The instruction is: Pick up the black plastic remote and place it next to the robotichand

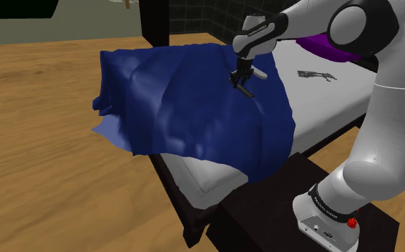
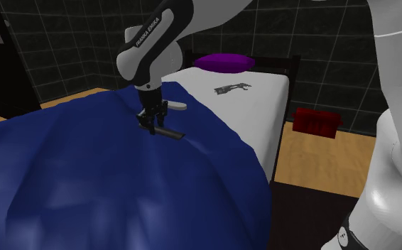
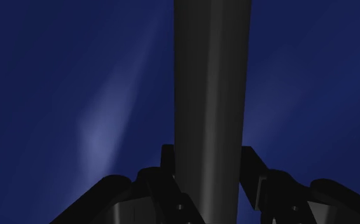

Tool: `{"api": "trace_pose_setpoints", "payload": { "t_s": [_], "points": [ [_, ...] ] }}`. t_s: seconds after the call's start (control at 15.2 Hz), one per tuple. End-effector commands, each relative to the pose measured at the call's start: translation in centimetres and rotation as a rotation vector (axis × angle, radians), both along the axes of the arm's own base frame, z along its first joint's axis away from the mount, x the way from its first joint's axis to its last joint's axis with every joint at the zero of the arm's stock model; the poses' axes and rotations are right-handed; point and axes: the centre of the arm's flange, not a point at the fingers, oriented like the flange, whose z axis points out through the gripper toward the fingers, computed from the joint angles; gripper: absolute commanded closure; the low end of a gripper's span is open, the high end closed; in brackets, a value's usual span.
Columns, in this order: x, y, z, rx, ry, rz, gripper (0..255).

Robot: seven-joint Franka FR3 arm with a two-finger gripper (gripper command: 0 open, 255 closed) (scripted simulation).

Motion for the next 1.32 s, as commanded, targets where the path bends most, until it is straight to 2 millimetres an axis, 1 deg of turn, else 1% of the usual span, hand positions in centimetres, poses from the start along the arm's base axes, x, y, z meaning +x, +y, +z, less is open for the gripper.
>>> {"api": "trace_pose_setpoints", "payload": {
  "t_s": [0.0,1.25],
  "points": [
    [-0.1,0.0,0.7,0.000,0.002,-0.001,255],
    [-0.1,-0.1,10.7,0.000,0.002,-0.001,255]
  ]
}}
